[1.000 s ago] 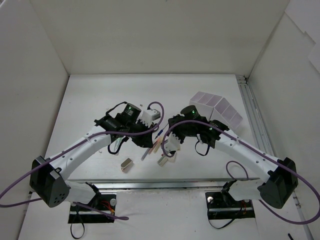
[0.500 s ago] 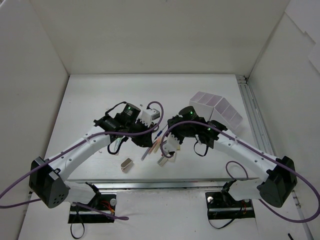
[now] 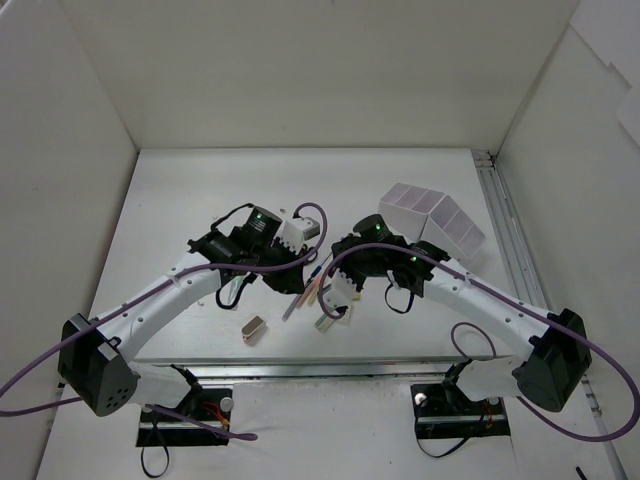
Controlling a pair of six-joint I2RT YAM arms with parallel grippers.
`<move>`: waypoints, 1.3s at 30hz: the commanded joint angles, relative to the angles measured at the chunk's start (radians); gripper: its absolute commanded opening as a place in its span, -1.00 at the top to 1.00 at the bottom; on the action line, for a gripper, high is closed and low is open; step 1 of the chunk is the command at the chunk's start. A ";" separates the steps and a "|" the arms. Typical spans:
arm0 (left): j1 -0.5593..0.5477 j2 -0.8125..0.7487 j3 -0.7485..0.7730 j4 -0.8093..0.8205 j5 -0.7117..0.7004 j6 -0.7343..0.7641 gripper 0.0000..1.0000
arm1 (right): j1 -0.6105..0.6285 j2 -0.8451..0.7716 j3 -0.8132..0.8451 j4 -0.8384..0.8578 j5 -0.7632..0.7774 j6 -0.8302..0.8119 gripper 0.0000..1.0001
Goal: Sort the stationery into containers
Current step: Close the pen cap on the pen.
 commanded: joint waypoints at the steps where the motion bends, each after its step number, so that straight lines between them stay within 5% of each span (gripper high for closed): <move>1: -0.003 -0.018 0.038 0.035 -0.012 -0.001 1.00 | 0.010 0.004 0.035 -0.003 -0.034 0.009 1.00; 22: -0.003 0.013 0.087 0.280 -0.052 -0.015 1.00 | 0.085 0.000 0.032 -0.129 -0.112 -0.005 1.00; 39: -0.003 0.092 0.215 0.429 0.091 0.072 1.00 | 0.152 -0.016 0.035 -0.232 -0.208 -0.045 1.00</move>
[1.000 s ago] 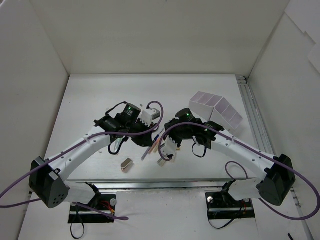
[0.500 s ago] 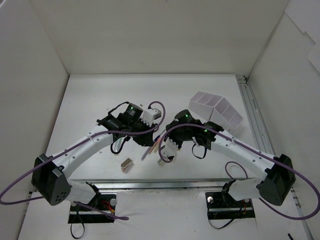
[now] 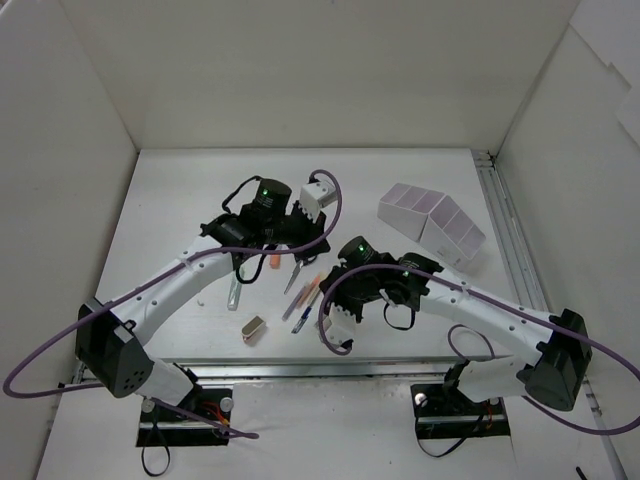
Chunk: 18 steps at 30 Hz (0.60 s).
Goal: Sort the stationery into containers
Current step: Close the pen cap on the pen.
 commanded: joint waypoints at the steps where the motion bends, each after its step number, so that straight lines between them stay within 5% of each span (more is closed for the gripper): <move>1: 0.001 -0.021 0.068 0.198 0.067 0.018 1.00 | 0.012 0.000 0.017 -0.034 -0.116 -0.018 1.00; 9: 0.001 -0.064 0.030 0.173 -0.006 0.011 0.96 | 0.013 -0.005 0.029 0.016 -0.045 0.090 1.00; 10: 0.001 -0.074 0.021 0.169 -0.023 0.002 0.81 | 0.016 -0.006 0.028 0.028 -0.022 0.107 1.00; 11: 0.001 -0.103 0.010 0.162 -0.042 -0.001 0.39 | 0.013 -0.006 0.025 0.048 -0.010 0.127 1.00; 14: 0.023 -0.186 -0.067 0.160 -0.063 -0.031 -0.14 | -0.010 -0.006 0.026 0.076 0.004 0.210 1.00; 18: 0.038 -0.309 -0.204 0.151 -0.120 -0.072 -0.53 | -0.051 -0.005 0.029 0.123 0.009 0.313 1.00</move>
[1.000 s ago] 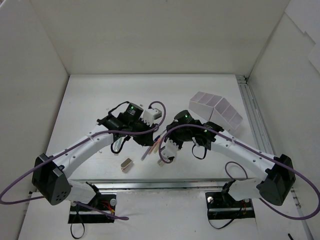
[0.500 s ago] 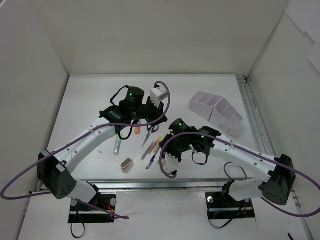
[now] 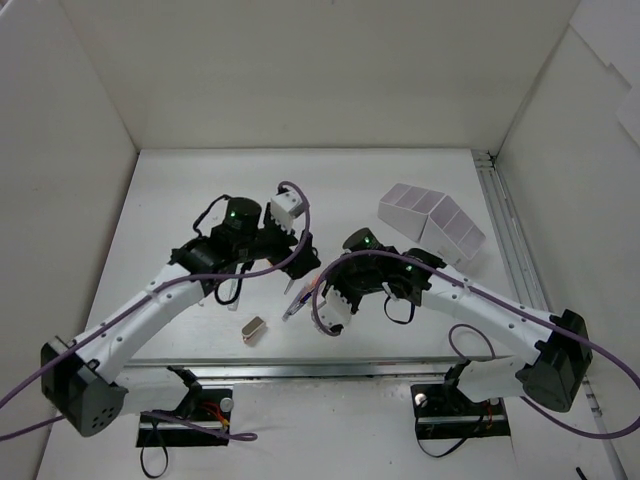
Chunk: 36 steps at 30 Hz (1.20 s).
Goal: Sort the stationery into containers
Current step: Close the pen cap on the pen.
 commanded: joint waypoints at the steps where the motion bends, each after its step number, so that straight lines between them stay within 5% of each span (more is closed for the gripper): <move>1: 0.011 -0.132 -0.053 0.032 -0.059 -0.048 -0.57 | -0.033 -0.008 0.026 0.080 0.020 0.116 1.00; 2: 0.011 -0.172 -0.092 0.023 -0.064 -0.063 -0.75 | -0.034 -0.008 0.026 0.093 0.020 0.125 1.00; 5: 0.020 -0.237 -0.150 -0.004 -0.079 -0.099 -0.90 | -0.060 0.000 0.028 0.107 0.015 0.156 1.00; 12: 0.020 -0.172 -0.176 -0.073 -0.032 -0.097 -0.98 | -0.088 -0.001 0.035 0.117 0.000 0.179 1.00; 21: 0.020 -0.096 -0.162 -0.092 0.017 -0.070 -0.57 | -0.093 -0.024 0.029 0.113 0.012 0.161 1.00; 30: 0.020 -0.074 -0.190 -0.069 0.078 -0.077 0.15 | -0.091 -0.003 0.063 0.118 0.037 0.207 1.00; 36: 0.020 -0.054 -0.181 -0.066 0.085 -0.067 0.28 | -0.093 -0.003 0.078 0.124 0.027 0.239 1.00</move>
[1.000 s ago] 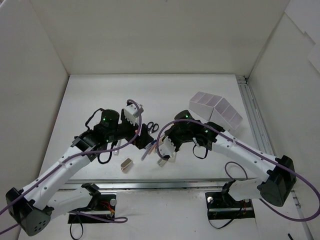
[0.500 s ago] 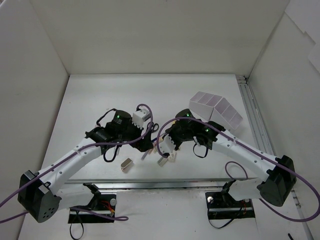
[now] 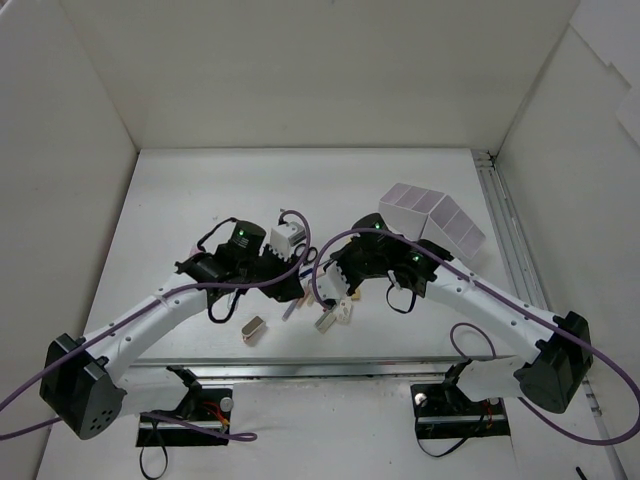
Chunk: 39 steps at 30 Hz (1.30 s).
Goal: Sort the stationery into containers
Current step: Close the pen cap on the pen.
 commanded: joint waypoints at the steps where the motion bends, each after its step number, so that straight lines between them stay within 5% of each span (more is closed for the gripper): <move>1: 0.006 0.000 0.020 0.046 0.027 0.012 0.33 | -0.003 -0.005 0.050 0.047 -0.005 0.035 1.00; 8: 0.006 0.009 0.043 0.057 0.036 0.018 1.00 | -0.004 -0.009 0.034 0.046 -0.022 0.009 1.00; 39: 0.006 0.120 0.220 0.115 0.001 0.003 1.00 | 0.078 -0.017 0.007 0.046 -0.140 0.037 1.00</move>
